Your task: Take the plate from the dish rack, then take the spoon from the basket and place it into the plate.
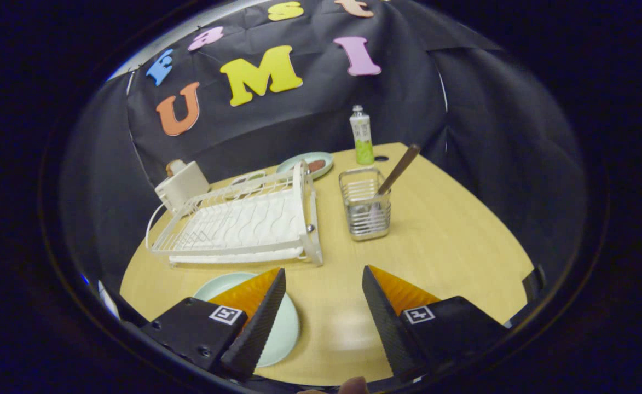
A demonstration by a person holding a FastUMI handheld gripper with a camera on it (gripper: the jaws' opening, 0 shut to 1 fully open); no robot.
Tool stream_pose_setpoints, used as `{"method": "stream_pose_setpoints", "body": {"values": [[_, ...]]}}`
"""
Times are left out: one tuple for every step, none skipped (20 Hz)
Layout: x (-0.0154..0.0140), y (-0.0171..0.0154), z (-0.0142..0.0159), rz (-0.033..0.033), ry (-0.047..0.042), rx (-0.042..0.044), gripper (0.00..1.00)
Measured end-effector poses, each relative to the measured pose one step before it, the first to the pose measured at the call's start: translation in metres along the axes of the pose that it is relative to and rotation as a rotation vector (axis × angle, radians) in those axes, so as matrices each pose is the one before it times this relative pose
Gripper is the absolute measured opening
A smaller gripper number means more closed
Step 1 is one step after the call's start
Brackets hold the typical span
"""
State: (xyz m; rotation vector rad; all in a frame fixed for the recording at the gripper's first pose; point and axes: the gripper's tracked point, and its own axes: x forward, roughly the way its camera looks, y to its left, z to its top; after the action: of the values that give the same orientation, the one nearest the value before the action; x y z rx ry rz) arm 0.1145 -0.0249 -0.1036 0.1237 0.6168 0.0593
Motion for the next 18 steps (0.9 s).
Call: {"method": "stream_pose_setpoints", "body": {"values": [[-0.00112,-0.00842,0.01012,-0.02189,-0.06847,-0.02633,0.93],[-0.00124,-0.00685,0.00899,-0.01734,-0.06615,-0.02497,0.94],[0.00305,-0.00594,0.00790,-0.01422,-0.05785,-0.01323,0.95],[0.00562,-0.00441,0.00398,-0.00655,-0.03534,-0.00888,0.97],[0.00832,-0.00505,0.00174,-0.00493,-0.01819,0.00472,0.98],[0.00964,-0.00435,-0.00022,0.00204,0.00474,0.00561,0.99],[0.01030,-0.00627,0.00050,-0.00094,0.00082,0.01136,0.99],[0.01439,-0.00734,0.00177,-0.00594,0.00252,0.01094,1.00],[0.01424,-0.00692,-0.00038,-0.00825,0.00601,0.00642,1.00],[0.01191,-0.00748,0.00006,-0.01287,0.01123,0.01751,1.00],[0.01109,-0.00700,0.00076,-0.01790,0.00888,0.02419,1.00],[0.00847,-0.00363,0.00195,-0.00114,0.00143,0.02098,1.00],[0.00745,-0.00192,0.00139,-0.00430,0.00508,0.01055,1.00],[0.00564,0.00026,0.00198,0.00669,0.00057,0.00413,1.00],[0.00977,-0.00079,0.00279,-0.00353,-0.00335,-0.00566,1.00],[0.00382,-0.00037,0.00450,0.00091,-0.01026,-0.00780,1.00],[0.00543,0.00164,0.00409,0.00269,-0.00826,-0.00425,1.00],[0.00407,0.00152,0.00323,0.00316,-0.00416,0.00226,1.00]]}}
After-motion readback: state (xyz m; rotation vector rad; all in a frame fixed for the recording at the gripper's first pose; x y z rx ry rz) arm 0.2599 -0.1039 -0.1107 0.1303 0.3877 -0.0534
